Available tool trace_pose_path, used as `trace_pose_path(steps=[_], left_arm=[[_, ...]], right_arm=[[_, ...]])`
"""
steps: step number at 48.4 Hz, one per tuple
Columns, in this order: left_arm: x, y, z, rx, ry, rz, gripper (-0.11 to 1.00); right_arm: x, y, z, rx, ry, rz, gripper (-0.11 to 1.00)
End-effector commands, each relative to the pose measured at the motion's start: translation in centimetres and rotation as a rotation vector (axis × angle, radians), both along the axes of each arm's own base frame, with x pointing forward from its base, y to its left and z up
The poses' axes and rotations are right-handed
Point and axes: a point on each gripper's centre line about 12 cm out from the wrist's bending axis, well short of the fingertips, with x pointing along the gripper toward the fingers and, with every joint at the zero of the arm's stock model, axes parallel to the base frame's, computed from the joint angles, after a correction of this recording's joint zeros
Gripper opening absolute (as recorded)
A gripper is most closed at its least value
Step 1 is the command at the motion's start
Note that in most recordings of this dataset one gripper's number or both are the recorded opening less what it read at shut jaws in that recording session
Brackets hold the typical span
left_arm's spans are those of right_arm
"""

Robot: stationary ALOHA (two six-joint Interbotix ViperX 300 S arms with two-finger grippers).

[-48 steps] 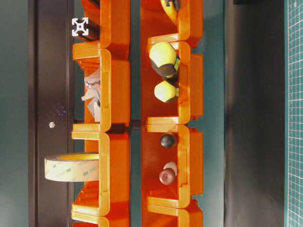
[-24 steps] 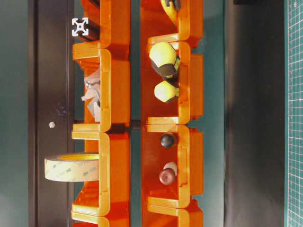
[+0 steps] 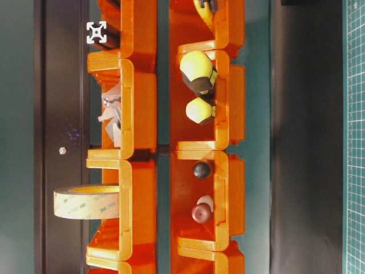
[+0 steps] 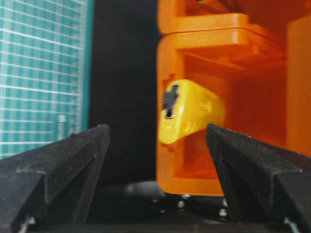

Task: Pick cutter from container rack with right arm.
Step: 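Lower the open right gripper around the yellow cutter handle and close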

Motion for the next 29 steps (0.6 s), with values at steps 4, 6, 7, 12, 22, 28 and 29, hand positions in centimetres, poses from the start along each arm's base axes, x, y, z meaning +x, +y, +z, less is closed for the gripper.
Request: trace_pose_path(steps=[4, 6, 7, 12, 22, 28, 29], left_arm=[[0.1, 0.0, 1.1, -0.002, -0.023, -0.001, 0.00], [0.1, 0.0, 1.2, -0.002, -0.023, -0.001, 0.00], [0.1, -0.1, 1.1, -0.002, -0.021, -0.003, 0.00], [-0.1, -0.1, 1.2, -0.002, -0.017, -0.002, 0.00], [-0.5, -0.2, 1.4, -0.003, -0.018, -0.008, 0.00], [-0.8, -0.2, 1.4, -0.001, -0.014, -0.009, 0.00], [-0.8, -0.2, 1.5, -0.003, -0.014, -0.009, 0.00]], right_arm=[[1.0, 0.1, 0.7, -0.019, -0.090, -0.032, 0.78], [1.1, 0.2, 0.6, -0.018, -0.107, -0.040, 0.78], [1.1, 0.2, 0.5, -0.017, -0.110, -0.043, 0.78], [1.4, 0.2, 0.2, -0.025, -0.129, -0.056, 0.78], [1.8, -0.6, -0.3, -0.068, -0.119, -0.088, 0.77], [2.0, -1.2, -0.1, -0.078, -0.125, -0.101, 0.77], [2.0, -1.2, -0.1, -0.080, -0.127, -0.101, 0.77]])
